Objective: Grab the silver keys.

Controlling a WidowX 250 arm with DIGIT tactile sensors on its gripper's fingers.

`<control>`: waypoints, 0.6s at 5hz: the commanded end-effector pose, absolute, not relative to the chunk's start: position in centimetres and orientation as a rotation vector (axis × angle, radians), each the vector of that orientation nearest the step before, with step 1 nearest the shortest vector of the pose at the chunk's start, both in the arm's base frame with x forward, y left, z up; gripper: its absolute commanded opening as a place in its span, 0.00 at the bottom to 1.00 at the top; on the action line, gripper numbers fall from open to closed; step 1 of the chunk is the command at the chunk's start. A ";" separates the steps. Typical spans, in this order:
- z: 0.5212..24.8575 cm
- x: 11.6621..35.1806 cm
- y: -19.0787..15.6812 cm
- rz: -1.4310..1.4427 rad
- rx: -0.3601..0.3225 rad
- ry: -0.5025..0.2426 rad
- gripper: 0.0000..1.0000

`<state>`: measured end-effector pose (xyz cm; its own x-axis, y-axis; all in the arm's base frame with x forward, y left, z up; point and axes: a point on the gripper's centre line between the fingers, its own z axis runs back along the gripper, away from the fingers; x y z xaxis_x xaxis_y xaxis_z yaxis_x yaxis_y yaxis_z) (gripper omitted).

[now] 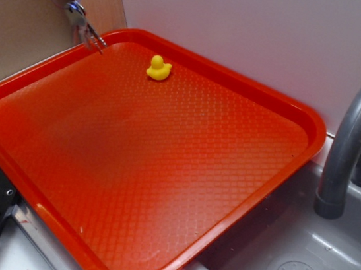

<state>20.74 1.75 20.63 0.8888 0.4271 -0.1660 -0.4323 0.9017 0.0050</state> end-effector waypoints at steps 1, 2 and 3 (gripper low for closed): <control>24.5 20.4 0.6 0.412 -0.097 0.037 0.00; 24.3 20.4 0.4 0.408 -0.109 0.041 0.00; 24.0 20.3 0.0 0.406 -0.103 0.025 0.00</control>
